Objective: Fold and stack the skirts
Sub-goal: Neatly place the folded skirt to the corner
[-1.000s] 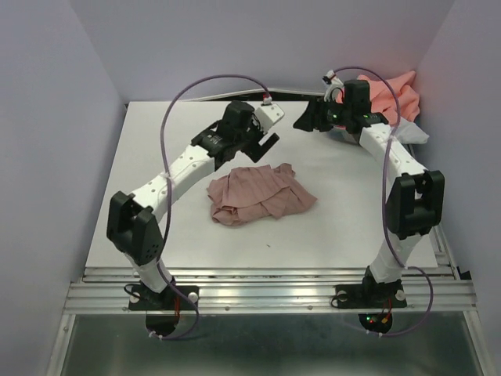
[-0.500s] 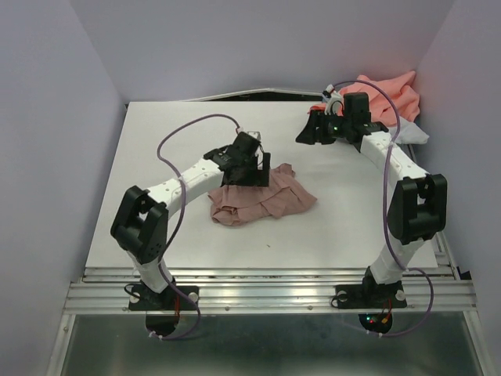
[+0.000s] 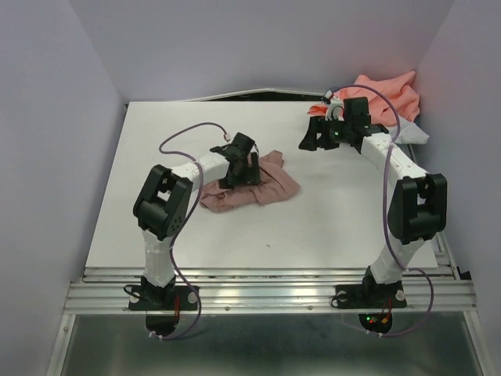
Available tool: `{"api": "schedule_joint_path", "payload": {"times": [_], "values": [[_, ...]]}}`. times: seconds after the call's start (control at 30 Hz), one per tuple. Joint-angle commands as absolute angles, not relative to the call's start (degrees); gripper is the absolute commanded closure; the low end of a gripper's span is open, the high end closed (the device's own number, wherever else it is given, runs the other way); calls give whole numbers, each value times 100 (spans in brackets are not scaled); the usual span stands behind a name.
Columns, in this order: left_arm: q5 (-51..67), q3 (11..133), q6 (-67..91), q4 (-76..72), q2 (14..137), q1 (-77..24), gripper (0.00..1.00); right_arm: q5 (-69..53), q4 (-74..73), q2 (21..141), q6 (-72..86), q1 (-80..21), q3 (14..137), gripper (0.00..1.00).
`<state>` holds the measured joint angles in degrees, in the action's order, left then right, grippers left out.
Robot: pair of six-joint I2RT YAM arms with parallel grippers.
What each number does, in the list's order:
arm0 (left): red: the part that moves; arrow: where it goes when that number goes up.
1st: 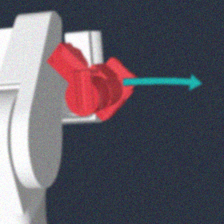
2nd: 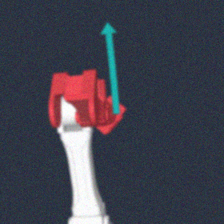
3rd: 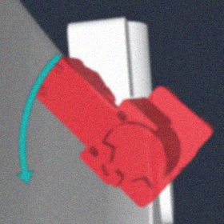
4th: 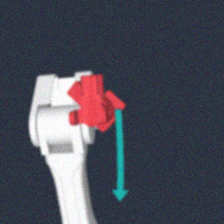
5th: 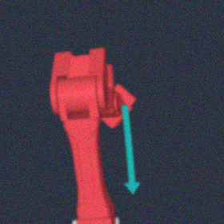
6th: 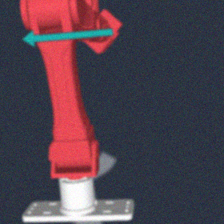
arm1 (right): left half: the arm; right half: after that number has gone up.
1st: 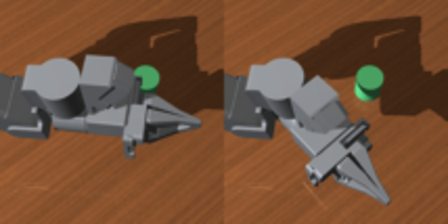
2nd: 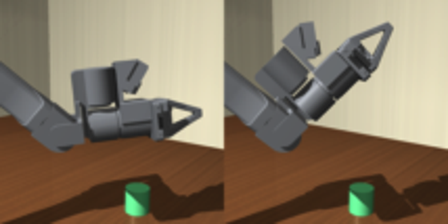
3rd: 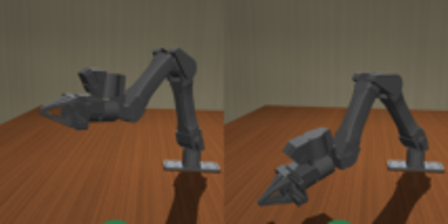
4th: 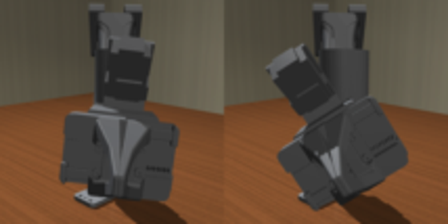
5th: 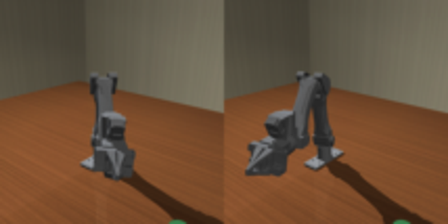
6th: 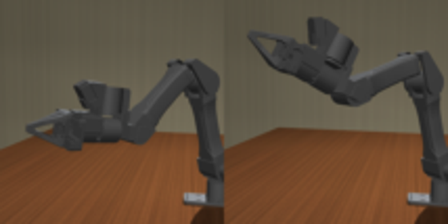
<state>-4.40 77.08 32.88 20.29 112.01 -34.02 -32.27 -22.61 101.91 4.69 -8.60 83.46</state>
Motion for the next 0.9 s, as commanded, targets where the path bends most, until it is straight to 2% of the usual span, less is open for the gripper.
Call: {"api": "schedule_joint_path", "payload": {"times": [0.0, 0.03, 0.07, 0.1, 0.3, 0.47, 0.57, 0.87], "values": [[-1239, 7603, 2393, 2725, 11550, -2621, 1, -3216, -2426, 10090, 237, -765, 8516, 20], [-1318, 7576, 2269, 2690, 11497, -2532, 1, -3234, -2443, 10090, 220, -765, 8534, 15], [-1379, 7594, 2120, 2742, 11453, -2453, 1, -3234, -2487, 10099, 211, -765, 8543, 4], [-1423, 7629, 1927, 2768, 11426, -2374, 1, -3243, -2496, 10090, 202, -765, 8552, 0], [-1846, 8524, -120, 3401, 12092, -1724, 2, -3305, -2540, 10011, 158, -765, 8508, 0], [-602, 9620, -1535, 3462, 12445, -618, 2, -3314, -2558, 9941, 88, -765, 8385, 0], [-55, 10516, -1888, 3839, 12919, -283, 1, -3226, -2549, 9932, 62, -765, 8358, 0], [404, 12829, -2758, 4264, 14483, 132, 2, -3173, -2540, 9993, 70, -765, 8323, 0]]}}
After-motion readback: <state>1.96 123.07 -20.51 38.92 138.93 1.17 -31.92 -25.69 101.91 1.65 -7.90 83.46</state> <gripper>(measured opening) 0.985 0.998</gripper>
